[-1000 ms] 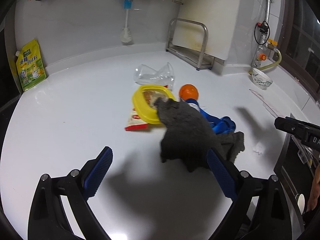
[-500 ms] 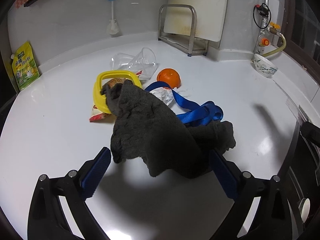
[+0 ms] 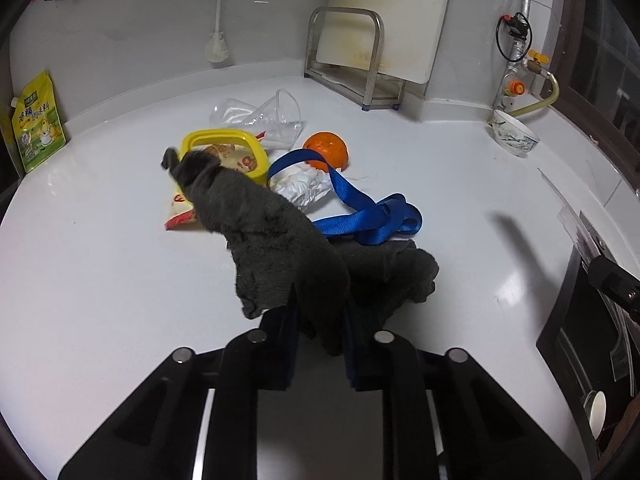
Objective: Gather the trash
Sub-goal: 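Carry the cloth and receipt over the bin and open both tools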
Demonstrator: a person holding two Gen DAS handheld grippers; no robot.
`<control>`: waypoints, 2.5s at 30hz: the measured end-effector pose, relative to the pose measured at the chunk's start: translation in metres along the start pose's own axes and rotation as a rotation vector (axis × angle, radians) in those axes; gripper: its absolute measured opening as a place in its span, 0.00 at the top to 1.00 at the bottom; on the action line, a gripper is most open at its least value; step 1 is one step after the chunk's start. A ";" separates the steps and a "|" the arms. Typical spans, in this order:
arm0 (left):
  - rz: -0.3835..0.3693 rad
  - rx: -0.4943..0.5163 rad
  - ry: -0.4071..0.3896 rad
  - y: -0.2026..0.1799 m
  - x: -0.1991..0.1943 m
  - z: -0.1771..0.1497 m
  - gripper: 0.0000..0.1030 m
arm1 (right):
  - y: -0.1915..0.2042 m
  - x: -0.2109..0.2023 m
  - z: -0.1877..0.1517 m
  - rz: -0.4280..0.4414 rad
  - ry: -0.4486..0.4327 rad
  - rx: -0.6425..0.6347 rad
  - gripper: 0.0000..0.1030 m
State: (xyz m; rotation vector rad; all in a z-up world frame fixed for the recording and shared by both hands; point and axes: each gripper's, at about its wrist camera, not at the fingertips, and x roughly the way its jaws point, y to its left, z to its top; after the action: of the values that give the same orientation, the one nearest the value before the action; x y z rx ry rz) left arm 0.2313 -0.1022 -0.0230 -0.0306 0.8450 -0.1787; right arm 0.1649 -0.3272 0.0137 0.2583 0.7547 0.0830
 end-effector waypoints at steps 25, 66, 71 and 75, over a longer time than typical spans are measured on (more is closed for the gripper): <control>-0.023 0.165 -0.117 0.017 -0.124 -0.051 0.88 | 0.060 -0.062 -0.083 0.009 -0.034 0.051 0.49; -0.150 0.320 0.048 0.019 -0.139 -0.221 0.88 | 0.091 -0.084 -0.277 -0.090 0.092 0.165 0.49; -0.139 0.317 0.063 0.022 -0.134 -0.222 0.88 | 0.090 -0.078 -0.279 -0.080 0.095 0.173 0.49; -0.127 0.312 0.082 0.026 -0.128 -0.221 0.88 | 0.087 -0.076 -0.278 -0.083 0.098 0.180 0.49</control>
State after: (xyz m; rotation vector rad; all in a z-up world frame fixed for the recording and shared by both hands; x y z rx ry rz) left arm -0.0133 -0.0452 -0.0772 0.2172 0.8897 -0.4313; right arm -0.0797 -0.1999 -0.1070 0.3961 0.8703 -0.0517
